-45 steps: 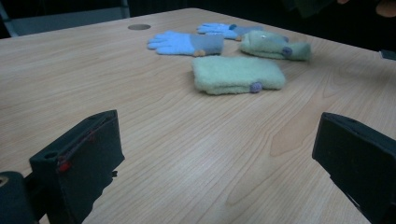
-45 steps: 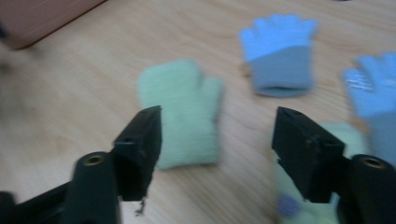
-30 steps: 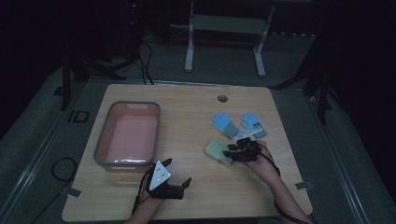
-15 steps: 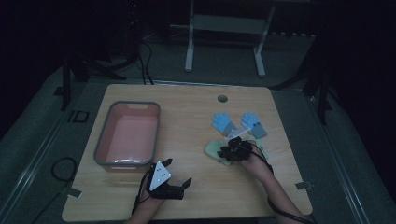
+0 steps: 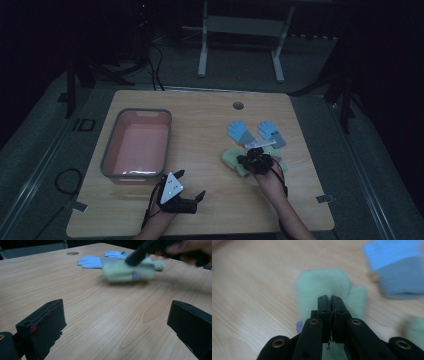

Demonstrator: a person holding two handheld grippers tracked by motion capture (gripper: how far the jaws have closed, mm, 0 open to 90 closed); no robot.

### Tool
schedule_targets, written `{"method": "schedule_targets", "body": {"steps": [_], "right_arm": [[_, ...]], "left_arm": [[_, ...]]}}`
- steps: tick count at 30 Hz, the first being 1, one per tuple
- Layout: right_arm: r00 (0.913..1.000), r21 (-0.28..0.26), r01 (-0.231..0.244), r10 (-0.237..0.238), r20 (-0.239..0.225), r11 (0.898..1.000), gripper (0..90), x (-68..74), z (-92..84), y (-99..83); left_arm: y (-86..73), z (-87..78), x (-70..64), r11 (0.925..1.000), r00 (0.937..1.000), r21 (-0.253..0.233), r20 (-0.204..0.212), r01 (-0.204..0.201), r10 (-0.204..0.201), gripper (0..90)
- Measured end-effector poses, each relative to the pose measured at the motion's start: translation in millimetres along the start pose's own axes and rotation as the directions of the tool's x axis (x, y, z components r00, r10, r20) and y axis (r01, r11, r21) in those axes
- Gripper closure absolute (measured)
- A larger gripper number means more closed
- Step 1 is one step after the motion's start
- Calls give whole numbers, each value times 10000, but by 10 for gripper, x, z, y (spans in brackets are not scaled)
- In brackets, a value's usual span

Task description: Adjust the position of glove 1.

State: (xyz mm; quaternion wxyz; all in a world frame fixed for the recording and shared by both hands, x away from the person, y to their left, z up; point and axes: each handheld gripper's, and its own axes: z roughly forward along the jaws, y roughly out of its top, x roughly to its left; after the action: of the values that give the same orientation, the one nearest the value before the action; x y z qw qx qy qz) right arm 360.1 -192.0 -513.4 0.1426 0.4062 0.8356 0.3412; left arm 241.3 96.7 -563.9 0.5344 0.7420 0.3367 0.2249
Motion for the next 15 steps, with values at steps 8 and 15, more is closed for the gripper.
{"method": "schedule_targets", "body": {"steps": [8, 15], "right_arm": [[9727, -1015, -1875, 1990, 1190, 9770, 876, 172, -439, -33], [9345, -1564, -2911, 3155, 1650, 9438, 877, 230, -507, -244]], "left_arm": [[6, 11, -10, 9999, 9999, 48, 49, -94, 94, 17], [11, 27, -26, 9999, 9999, 41, 47, -157, 157, 17]]}}
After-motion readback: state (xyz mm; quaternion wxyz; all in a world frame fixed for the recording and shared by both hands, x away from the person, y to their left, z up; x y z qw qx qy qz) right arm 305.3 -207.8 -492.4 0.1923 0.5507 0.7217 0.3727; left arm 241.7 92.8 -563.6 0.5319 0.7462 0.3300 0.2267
